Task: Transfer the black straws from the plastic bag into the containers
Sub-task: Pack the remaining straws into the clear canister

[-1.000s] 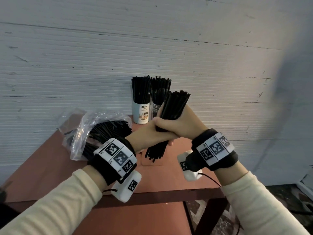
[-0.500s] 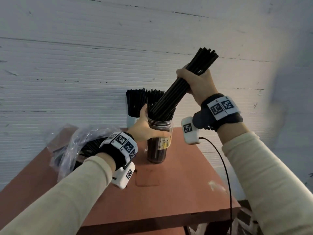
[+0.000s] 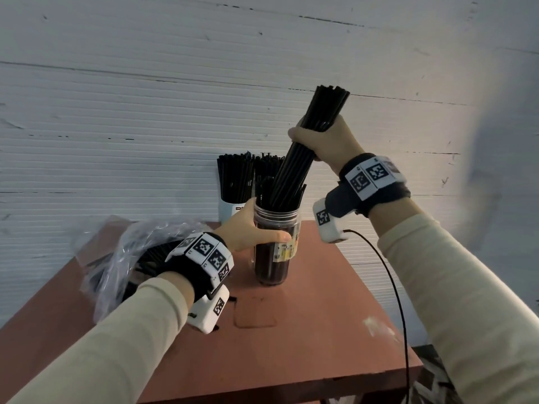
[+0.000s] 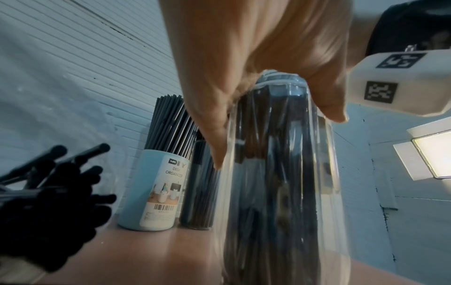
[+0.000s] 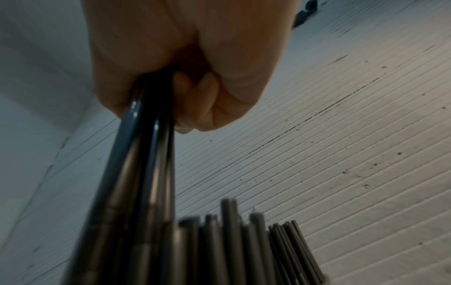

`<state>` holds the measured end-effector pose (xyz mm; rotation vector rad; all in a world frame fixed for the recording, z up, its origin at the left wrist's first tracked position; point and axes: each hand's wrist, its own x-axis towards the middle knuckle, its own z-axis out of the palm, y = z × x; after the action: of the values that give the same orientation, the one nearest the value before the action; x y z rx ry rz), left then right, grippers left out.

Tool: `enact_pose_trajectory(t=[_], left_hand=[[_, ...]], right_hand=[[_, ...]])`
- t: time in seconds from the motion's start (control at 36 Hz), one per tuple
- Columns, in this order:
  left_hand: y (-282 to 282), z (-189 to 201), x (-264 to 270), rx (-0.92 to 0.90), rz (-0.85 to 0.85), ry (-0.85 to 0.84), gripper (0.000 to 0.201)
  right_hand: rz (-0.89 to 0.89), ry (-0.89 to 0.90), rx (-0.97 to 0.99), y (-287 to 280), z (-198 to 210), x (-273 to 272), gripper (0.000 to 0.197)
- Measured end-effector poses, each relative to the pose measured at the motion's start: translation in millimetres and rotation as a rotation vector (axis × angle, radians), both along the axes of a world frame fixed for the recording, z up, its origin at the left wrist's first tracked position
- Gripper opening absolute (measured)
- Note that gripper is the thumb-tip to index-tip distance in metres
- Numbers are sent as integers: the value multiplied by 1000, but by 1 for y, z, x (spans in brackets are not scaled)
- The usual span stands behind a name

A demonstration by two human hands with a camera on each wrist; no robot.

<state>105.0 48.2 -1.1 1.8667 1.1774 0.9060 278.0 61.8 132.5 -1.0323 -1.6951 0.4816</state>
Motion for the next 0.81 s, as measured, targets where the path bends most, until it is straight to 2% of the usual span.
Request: enact_pose_trajectory(t=[0.14, 0.25, 0.36, 0.47, 0.58, 0.67, 0.72, 0.81], left_hand=[[0, 0, 0, -11, 7, -22, 80], [1, 0, 0, -15, -6, -28, 83], [1, -1, 0, -11, -13, -17, 73], [2, -2, 1, -11, -11, -15, 72], [4, -2, 1, -23, -6, -27, 72], [5, -3, 2, -27, 10, -31, 82], [6, -4, 2, -21, 15, -27, 74], [5, -4, 3, -1, 14, -31, 63]], right_hand=[[64, -224, -70, -3, -14, -11, 19], [80, -320, -102, -4, -34, -11, 28], [30, -472, -87, -4, -56, -11, 49], [-11, -328, 3, -8, -62, -10, 44], [20, -185, 220, -19, -60, -16, 65], [23, -388, 286, -22, -64, -23, 49], [9, -548, 278, -23, -70, -26, 36], [-16, -587, 244, -27, -75, -27, 38]])
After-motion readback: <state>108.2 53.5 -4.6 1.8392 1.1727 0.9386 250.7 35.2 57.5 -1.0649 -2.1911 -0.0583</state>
